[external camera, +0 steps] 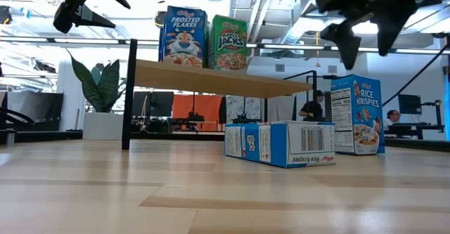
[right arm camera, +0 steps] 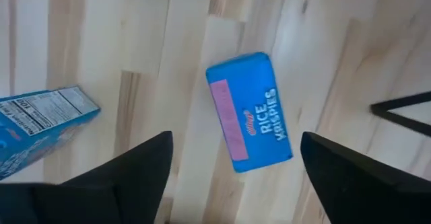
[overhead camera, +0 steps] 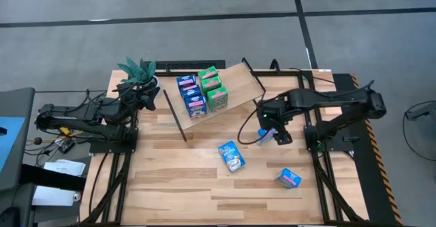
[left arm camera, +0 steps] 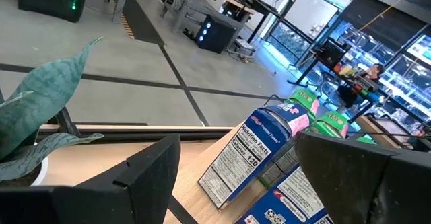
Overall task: Stack cereal on shelf
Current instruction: Put the top right light blue cereal box on the shelf
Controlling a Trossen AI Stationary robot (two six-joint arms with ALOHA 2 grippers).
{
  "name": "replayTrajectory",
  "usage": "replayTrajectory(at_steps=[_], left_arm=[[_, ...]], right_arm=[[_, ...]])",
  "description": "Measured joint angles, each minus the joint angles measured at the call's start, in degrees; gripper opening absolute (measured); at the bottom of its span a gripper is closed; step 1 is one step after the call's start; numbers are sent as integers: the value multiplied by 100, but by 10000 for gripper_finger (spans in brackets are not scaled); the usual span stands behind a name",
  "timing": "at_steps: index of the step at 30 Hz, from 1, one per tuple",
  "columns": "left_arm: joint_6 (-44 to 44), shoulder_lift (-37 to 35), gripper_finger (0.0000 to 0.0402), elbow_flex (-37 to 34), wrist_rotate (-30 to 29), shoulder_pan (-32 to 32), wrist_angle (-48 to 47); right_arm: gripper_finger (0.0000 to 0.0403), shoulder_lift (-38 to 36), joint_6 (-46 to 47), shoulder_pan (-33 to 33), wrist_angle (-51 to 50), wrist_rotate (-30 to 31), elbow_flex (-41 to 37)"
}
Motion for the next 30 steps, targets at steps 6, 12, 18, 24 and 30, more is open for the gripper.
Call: replayTrajectory(at_steps=[6, 12, 18, 24, 30], left_arm=[[2, 0, 283, 0, 0, 0, 0], [4, 0, 283, 0, -2, 0, -2], [91, -2, 283, 0, -8, 0, -4], [96, 0, 283, 0, -64, 0, -4], [43, 0, 283, 0, -209, 0, -4]], right_arm=[[391, 368, -46, 41, -121, 231, 0], [389, 434, -269, -97, -65, 460, 0], [389, 252, -334, -210, 213, 410, -266], [388, -249, -335, -196, 561, 293, -1112], [388, -427, -335, -249, 1147, 300, -1427]])
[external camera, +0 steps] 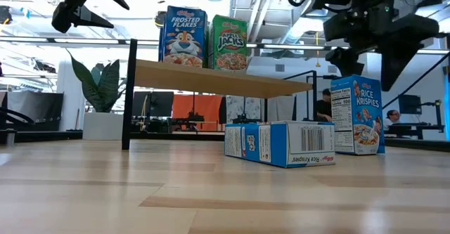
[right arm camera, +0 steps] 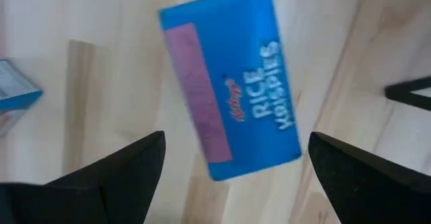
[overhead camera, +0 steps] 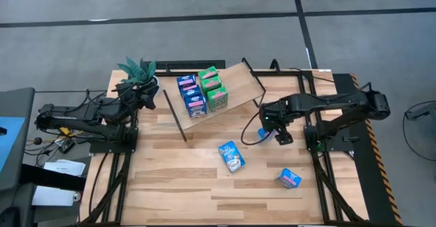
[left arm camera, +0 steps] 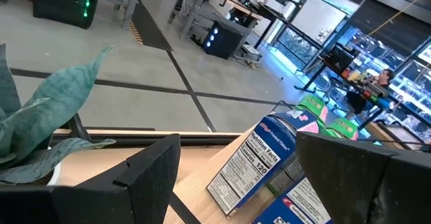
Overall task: Stack cereal on shelf
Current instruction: Put the top right light blue cereal box on the shelf
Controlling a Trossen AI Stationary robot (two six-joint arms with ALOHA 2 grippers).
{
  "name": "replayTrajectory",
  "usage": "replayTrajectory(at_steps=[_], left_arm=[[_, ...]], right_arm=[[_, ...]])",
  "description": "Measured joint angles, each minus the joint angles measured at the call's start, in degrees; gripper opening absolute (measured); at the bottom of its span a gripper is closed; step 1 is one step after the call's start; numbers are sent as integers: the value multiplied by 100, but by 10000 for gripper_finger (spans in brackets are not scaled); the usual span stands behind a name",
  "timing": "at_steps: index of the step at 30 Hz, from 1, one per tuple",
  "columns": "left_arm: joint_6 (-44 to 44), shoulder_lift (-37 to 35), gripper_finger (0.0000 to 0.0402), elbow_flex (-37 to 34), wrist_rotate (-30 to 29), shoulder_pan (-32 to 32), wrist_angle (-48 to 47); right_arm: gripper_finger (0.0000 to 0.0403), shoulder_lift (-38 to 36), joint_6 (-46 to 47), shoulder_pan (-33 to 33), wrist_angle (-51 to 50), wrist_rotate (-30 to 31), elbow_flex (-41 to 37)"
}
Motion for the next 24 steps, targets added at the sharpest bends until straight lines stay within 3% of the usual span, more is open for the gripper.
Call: replayTrajectory(at_steps=[7, 16, 24], left_arm=[[-15, 0, 283, 0, -101, 0, 1], [-22, 0, 283, 0, -122, 0, 2], [-96, 0, 283, 0, -125, 0, 2]], right_arm=[[372, -4, -233, 7, 252, -145, -208], [268, -2, -467, -26, 279, -207, -234], [212, -2, -621, -204, 279, -288, -234]])
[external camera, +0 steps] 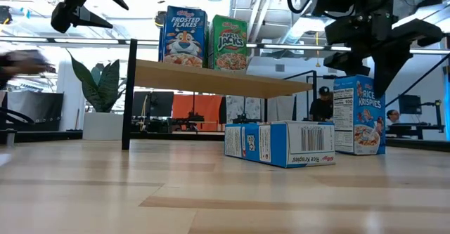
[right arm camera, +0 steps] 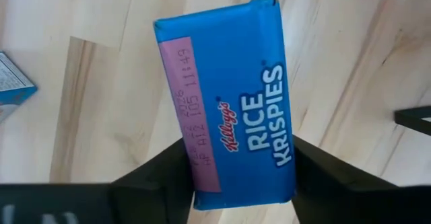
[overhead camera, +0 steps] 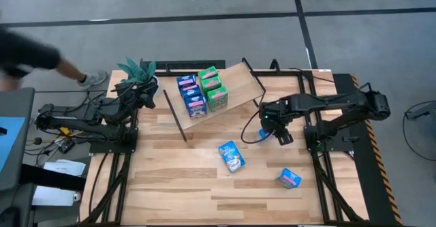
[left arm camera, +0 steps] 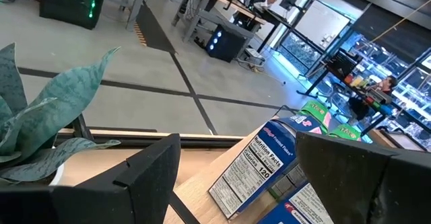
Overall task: Stack cereal on shelf
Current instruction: Put the top right light blue cereal box on the shelf
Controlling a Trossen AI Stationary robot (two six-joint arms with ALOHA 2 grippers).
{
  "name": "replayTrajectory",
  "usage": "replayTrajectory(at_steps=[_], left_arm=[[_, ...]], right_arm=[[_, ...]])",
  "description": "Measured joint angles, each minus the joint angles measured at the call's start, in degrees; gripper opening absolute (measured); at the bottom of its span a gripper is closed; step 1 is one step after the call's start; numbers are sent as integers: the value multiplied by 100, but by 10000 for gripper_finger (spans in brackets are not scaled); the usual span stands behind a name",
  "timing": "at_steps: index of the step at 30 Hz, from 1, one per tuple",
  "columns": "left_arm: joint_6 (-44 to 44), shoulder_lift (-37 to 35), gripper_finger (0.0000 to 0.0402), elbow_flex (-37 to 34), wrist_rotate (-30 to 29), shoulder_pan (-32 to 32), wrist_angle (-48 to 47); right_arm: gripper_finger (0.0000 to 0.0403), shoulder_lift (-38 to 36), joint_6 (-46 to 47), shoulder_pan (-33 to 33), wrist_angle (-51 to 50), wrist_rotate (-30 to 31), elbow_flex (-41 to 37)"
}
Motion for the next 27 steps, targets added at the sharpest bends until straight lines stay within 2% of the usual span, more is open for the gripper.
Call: replayTrajectory(at_steps=[7, 15, 22, 27], left_arm=[[-47, 0, 283, 1, 1, 0, 0], [-55, -1, 283, 0, 2, 0, 0], [-55, 0, 283, 0, 4, 0, 0], [-55, -2, 283, 0, 5, 0, 1]], right_arm=[[174, -132, -362, -62, -326, -91, 292], [167, -275, -1134, -179, -851, 309, 1625], [167, -252, -2005, -859, -877, 898, 2720], [167, -53, -2449, -1515, -481, 927, 3181]])
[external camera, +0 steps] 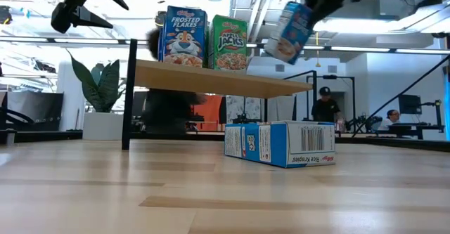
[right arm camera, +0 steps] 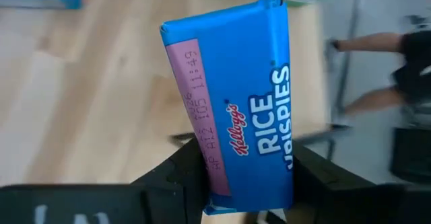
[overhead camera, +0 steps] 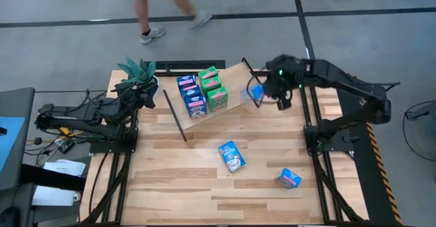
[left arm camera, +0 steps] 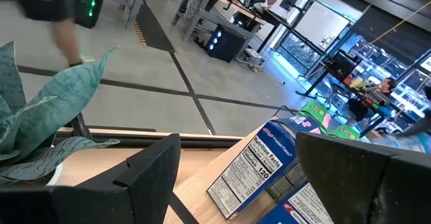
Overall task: Stack cereal on shelf
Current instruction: Put the top right light blue cereal box on the shelf
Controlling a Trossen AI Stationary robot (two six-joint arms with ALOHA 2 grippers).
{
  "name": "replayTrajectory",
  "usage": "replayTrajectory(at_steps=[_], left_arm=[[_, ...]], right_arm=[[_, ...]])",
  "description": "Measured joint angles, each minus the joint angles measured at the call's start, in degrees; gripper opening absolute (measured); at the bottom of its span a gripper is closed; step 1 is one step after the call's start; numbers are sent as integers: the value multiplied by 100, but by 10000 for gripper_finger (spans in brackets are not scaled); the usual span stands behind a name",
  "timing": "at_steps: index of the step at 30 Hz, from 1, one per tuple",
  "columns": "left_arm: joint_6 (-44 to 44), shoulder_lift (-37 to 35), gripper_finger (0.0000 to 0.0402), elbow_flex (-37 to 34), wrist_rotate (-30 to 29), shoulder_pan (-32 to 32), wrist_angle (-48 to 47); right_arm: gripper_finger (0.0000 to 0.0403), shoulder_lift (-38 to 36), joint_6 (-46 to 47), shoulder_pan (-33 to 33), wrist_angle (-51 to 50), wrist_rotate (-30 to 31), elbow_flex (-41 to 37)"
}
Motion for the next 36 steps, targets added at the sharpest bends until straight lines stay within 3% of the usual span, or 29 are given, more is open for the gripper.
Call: replayTrajectory(at_steps=[12, 20, 36], left_arm=[[75, 0, 283, 0, 41, 0, 2], [160, 0, 283, 0, 35, 0, 2], [157, 0, 283, 0, 32, 0, -1]], right_arm=[[167, 1886, -788, -774, 126, -299, 1613], [167, 2945, -881, -898, -639, -505, 2996], [167, 3314, -815, -1125, -809, -516, 3114]])
